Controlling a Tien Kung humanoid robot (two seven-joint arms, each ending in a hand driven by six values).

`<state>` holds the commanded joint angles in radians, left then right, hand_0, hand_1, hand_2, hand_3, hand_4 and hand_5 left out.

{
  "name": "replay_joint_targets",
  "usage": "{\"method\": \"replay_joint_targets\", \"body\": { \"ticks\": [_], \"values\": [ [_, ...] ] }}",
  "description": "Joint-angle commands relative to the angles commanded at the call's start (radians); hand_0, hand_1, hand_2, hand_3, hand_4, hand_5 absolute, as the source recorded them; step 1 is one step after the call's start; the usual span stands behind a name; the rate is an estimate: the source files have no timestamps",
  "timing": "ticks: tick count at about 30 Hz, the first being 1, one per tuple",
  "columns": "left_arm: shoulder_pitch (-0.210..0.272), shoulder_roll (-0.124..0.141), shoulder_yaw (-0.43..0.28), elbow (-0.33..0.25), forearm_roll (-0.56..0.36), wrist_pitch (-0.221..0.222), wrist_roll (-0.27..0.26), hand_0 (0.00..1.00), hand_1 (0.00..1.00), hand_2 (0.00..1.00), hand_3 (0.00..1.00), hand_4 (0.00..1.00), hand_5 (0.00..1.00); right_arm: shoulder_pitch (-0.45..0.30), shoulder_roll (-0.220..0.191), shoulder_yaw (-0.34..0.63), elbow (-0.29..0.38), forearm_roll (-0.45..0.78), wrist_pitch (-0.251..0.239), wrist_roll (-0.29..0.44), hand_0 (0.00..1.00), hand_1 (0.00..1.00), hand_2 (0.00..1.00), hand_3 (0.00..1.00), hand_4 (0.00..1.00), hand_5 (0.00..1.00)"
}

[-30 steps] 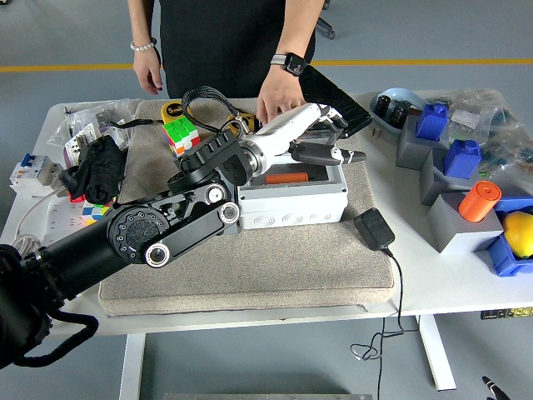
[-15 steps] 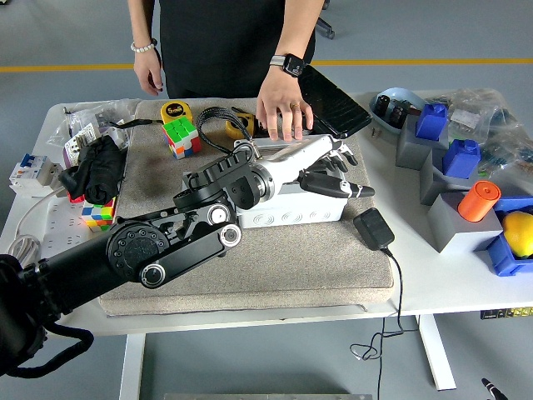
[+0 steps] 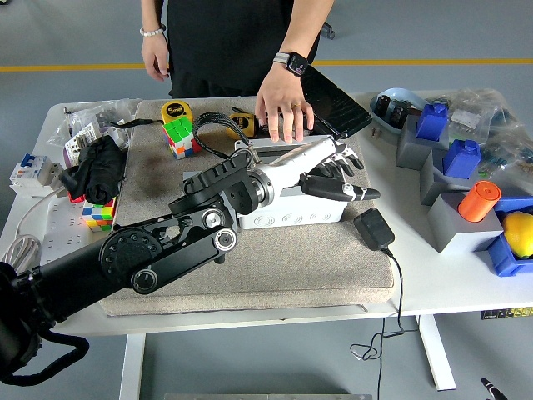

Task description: Fetch the battery,place it into the box,close the lid of the box

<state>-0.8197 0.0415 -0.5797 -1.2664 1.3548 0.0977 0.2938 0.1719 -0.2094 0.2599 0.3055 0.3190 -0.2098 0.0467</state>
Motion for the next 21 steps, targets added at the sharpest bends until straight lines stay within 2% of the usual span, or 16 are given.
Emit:
{"method": "replay_joint_targets", "body": {
  "ticks": [1, 5, 7, 9, 11, 14, 21],
  "values": [
    [0.006, 0.003, -0.008, -0.006, -0.007, 0.008, -0.010, 0.590, 0.668, 0.650, 0.682, 0.998, 0.615, 0.000, 0.000, 0.000, 0.000, 0.000, 0.000, 0.000, 0.705, 0.678, 0.669, 0.594, 0.968, 0.490],
    [0.057, 0.026, -0.066, -0.042, -0.077, 0.059, -0.076, 0.590, 0.668, 0.650, 0.682, 0.998, 0.615, 0.001, 0.001, 0.005, 0.000, -0.001, 0.002, 0.000, 0.705, 0.678, 0.669, 0.594, 0.968, 0.490],
    [0.099, 0.037, -0.107, -0.052, -0.112, 0.085, -0.112, 0.595, 0.669, 0.646, 0.677, 0.998, 0.605, 0.002, 0.001, 0.005, -0.001, 0.000, 0.003, -0.001, 0.705, 0.678, 0.669, 0.591, 0.968, 0.491],
    [0.129, 0.044, -0.136, -0.058, -0.131, 0.098, -0.124, 0.595, 0.669, 0.646, 0.677, 0.998, 0.605, 0.003, 0.001, 0.008, -0.001, -0.001, 0.003, -0.001, 0.705, 0.678, 0.669, 0.591, 0.968, 0.491],
    [0.187, 0.062, -0.195, -0.074, -0.177, 0.125, -0.148, 0.595, 0.669, 0.646, 0.677, 0.998, 0.605, 0.003, 0.001, 0.010, -0.002, 0.000, 0.005, -0.003, 0.705, 0.678, 0.669, 0.591, 0.968, 0.491],
    [0.245, 0.093, -0.257, -0.089, -0.248, 0.161, -0.196, 0.588, 0.670, 0.644, 0.673, 0.998, 0.602, 0.001, 0.002, 0.003, -0.005, 0.008, 0.010, -0.008, 0.705, 0.678, 0.669, 0.594, 0.968, 0.491],
    [0.319, 0.170, -0.350, -0.089, -0.301, 0.151, -0.234, 0.603, 0.671, 0.647, 0.674, 0.998, 0.598, 0.010, 0.001, -0.001, -0.008, 0.013, 0.010, -0.013, 0.705, 0.678, 0.670, 0.591, 0.968, 0.492]
  ]
}}
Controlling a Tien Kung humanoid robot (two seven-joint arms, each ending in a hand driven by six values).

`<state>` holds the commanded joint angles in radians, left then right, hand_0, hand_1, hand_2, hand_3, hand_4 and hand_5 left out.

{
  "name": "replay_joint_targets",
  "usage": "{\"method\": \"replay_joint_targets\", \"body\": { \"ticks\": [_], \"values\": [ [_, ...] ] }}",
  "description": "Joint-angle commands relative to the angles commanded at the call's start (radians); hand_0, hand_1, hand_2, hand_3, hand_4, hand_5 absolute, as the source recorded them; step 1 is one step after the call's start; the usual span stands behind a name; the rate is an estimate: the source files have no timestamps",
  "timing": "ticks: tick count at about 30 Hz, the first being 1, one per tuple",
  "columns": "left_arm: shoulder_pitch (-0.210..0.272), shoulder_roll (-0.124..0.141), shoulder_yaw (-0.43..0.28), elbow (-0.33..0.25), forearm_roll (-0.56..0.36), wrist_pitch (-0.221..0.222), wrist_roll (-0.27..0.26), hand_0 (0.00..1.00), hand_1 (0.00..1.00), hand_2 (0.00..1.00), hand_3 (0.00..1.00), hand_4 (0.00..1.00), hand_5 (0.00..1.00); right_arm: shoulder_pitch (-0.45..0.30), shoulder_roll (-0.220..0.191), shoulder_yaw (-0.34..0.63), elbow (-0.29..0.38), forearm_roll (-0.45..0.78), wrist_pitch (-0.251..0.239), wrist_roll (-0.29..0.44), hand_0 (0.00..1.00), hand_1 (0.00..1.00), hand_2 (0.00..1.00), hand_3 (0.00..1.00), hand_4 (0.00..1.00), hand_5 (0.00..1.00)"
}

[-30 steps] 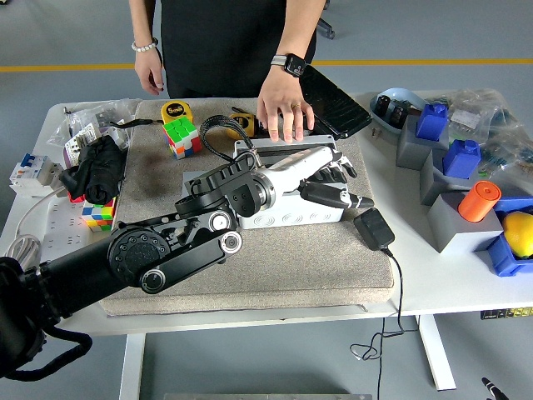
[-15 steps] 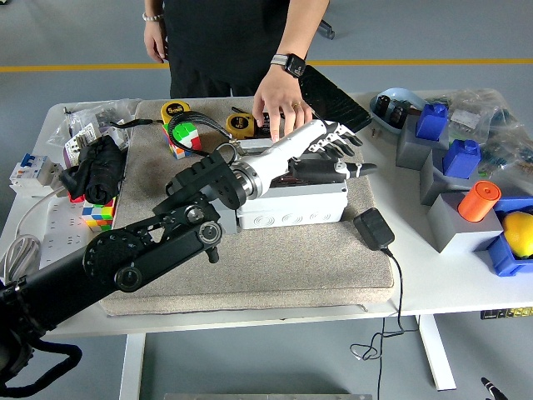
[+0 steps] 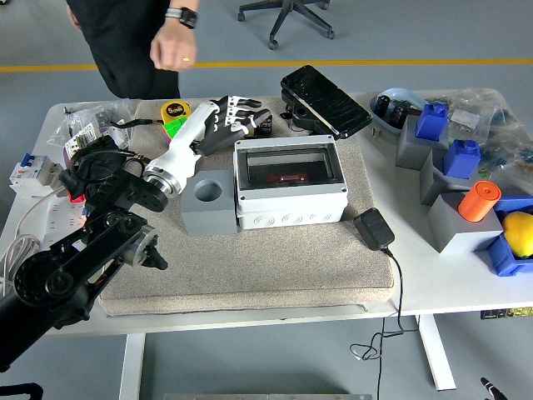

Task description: Fetch the battery,place it into the box,close the lid of the box

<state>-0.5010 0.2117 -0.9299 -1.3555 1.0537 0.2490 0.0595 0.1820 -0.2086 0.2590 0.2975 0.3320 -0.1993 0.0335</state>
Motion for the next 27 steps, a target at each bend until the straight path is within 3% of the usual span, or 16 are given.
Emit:
{"method": "replay_joint_targets", "body": {
  "ticks": [9, 14, 27],
  "values": [
    [0.067, 0.050, -0.083, 0.023, -0.002, -0.015, -0.008, 0.611, 0.672, 0.644, 0.673, 0.998, 0.592, 0.002, 0.003, -0.008, -0.003, 0.010, 0.006, -0.005, 0.705, 0.678, 0.670, 0.592, 0.968, 0.492],
    [0.101, 0.056, -0.132, 0.009, -0.004, -0.015, -0.017, 0.616, 0.670, 0.644, 0.672, 0.998, 0.585, 0.000, 0.003, -0.010, -0.004, 0.012, 0.007, -0.006, 0.704, 0.679, 0.670, 0.591, 0.968, 0.494],
    [0.122, 0.065, -0.207, 0.009, 0.011, -0.014, -0.023, 0.595, 0.669, 0.638, 0.668, 0.998, 0.569, 0.000, 0.003, -0.010, -0.003, 0.010, 0.007, -0.006, 0.703, 0.679, 0.671, 0.592, 0.967, 0.495]
  ]
}}
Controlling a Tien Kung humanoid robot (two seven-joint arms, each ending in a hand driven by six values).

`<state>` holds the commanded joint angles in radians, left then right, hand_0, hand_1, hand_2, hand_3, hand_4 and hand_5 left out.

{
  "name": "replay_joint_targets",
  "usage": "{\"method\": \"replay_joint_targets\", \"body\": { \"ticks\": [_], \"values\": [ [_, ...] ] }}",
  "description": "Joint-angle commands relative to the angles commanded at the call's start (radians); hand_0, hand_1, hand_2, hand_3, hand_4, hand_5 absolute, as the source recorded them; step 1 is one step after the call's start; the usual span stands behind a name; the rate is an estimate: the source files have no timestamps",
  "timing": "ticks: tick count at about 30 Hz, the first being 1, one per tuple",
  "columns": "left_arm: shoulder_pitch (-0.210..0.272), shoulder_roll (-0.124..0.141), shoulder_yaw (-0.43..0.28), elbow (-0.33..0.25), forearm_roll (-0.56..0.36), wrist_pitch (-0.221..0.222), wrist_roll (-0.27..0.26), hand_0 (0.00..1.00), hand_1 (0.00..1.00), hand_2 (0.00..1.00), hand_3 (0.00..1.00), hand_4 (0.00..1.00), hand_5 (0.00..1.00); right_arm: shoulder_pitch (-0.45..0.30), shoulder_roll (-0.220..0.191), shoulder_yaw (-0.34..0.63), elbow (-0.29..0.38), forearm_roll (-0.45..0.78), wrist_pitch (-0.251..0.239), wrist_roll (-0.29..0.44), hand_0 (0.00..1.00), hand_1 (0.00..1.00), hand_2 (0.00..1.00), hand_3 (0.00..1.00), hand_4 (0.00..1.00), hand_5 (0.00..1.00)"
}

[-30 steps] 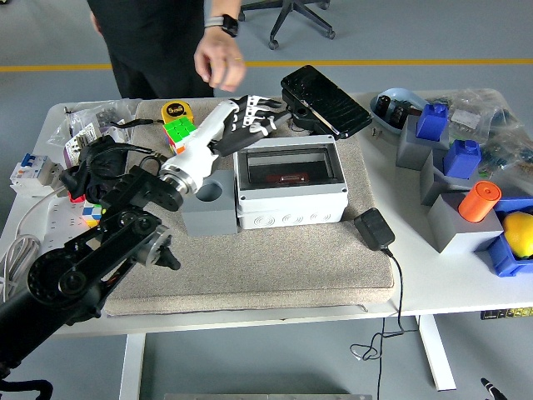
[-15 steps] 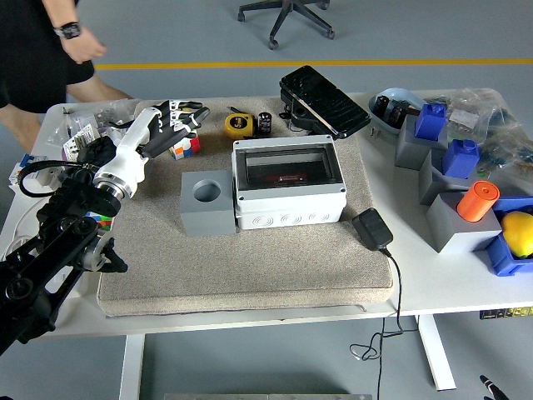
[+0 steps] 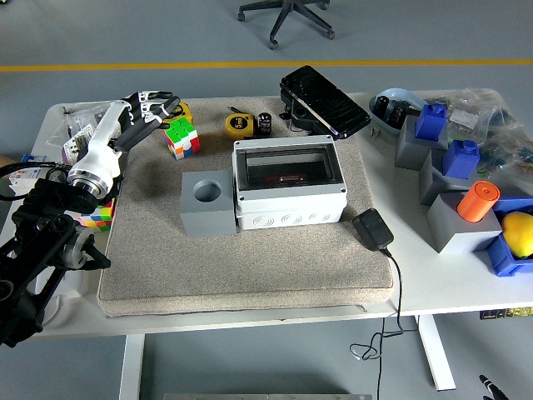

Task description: Fetch the battery,place it into the box,close the lid of the box

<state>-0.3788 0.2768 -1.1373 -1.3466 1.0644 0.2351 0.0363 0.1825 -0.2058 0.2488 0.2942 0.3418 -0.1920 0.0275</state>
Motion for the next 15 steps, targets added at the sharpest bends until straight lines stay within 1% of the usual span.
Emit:
{"method": "replay_joint_targets", "body": {
  "ticks": [5, 15],
  "values": [
    [0.007, 0.006, -0.008, 0.001, 0.003, 0.000, 0.001, 0.604, 0.670, 0.639, 0.666, 0.998, 0.561, -0.003, -0.002, -0.007, -0.001, 0.004, 0.003, -0.003, 0.703, 0.679, 0.671, 0.592, 0.967, 0.498],
    [0.014, 0.006, -0.008, 0.000, 0.004, -0.002, 0.005, 0.596, 0.670, 0.638, 0.666, 0.998, 0.557, 0.000, 0.001, -0.007, 0.001, -0.002, -0.001, -0.001, 0.702, 0.679, 0.671, 0.591, 0.965, 0.499]
  ]
}}
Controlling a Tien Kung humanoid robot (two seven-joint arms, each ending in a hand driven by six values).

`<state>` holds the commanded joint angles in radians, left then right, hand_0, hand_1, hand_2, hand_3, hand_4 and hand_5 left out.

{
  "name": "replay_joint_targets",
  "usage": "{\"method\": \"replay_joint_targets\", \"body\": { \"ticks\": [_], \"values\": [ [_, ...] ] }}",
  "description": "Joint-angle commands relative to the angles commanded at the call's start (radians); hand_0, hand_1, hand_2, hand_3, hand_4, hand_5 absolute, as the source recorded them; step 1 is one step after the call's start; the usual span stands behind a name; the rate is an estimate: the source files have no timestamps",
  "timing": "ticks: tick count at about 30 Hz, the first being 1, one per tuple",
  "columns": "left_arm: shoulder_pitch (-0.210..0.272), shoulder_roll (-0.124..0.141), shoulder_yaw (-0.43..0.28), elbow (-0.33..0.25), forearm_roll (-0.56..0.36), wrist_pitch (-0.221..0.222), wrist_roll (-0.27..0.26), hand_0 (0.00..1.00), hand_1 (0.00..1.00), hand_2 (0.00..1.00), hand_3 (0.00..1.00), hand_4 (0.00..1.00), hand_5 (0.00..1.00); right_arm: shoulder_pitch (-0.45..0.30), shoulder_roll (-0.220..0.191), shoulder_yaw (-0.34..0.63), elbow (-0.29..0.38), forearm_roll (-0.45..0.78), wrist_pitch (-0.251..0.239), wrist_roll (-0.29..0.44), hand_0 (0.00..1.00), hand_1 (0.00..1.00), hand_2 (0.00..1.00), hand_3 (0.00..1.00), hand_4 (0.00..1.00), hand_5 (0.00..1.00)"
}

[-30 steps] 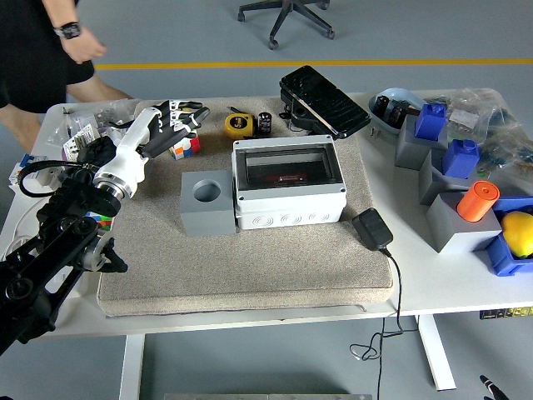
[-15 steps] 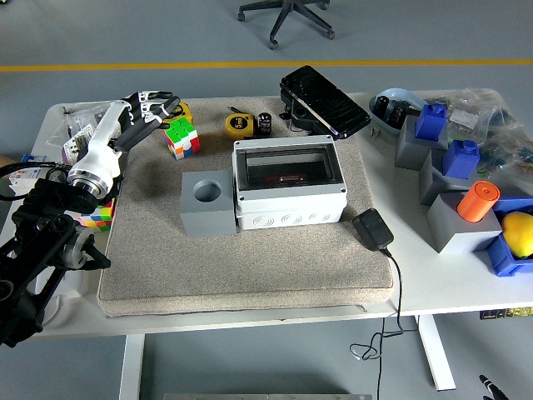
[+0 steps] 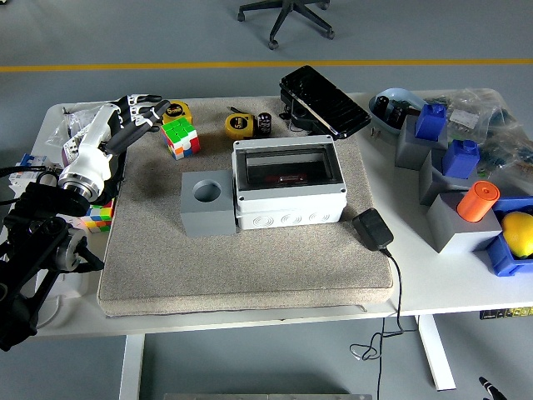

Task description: Fetch the battery,place it into the box,close the lid of the box

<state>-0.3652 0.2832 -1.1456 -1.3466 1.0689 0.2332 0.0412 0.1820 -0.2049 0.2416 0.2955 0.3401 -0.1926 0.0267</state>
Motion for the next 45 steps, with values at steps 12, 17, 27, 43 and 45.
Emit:
{"method": "replay_joint_targets", "body": {
  "ticks": [12, 17, 27, 43, 45],
  "values": [
    [0.004, -0.003, -0.001, -0.003, 0.000, -0.004, 0.007, 0.595, 0.669, 0.637, 0.665, 0.998, 0.555, -0.005, 0.003, 0.005, -0.001, 0.000, 0.002, -0.002, 0.703, 0.679, 0.671, 0.590, 0.964, 0.499],
    [0.005, -0.005, -0.001, -0.005, -0.001, -0.005, 0.007, 0.594, 0.669, 0.637, 0.665, 0.998, 0.557, -0.006, 0.005, 0.008, 0.000, -0.002, 0.003, -0.001, 0.702, 0.679, 0.671, 0.590, 0.963, 0.499],
    [0.003, -0.006, 0.001, -0.007, -0.001, -0.010, 0.013, 0.592, 0.668, 0.637, 0.665, 0.998, 0.556, -0.004, 0.004, 0.009, -0.001, 0.000, 0.006, -0.009, 0.702, 0.679, 0.671, 0.589, 0.962, 0.499],
    [0.001, -0.004, -0.004, -0.019, -0.003, -0.013, 0.017, 0.592, 0.665, 0.634, 0.664, 0.998, 0.560, -0.002, 0.007, 0.013, -0.001, -0.001, 0.013, -0.017, 0.703, 0.681, 0.673, 0.588, 0.961, 0.500],
    [0.002, -0.003, -0.002, -0.020, -0.003, -0.013, 0.017, 0.592, 0.665, 0.634, 0.664, 0.998, 0.560, -0.004, 0.007, 0.014, -0.001, -0.001, 0.013, -0.018, 0.703, 0.681, 0.673, 0.588, 0.961, 0.500]
  ]
}}
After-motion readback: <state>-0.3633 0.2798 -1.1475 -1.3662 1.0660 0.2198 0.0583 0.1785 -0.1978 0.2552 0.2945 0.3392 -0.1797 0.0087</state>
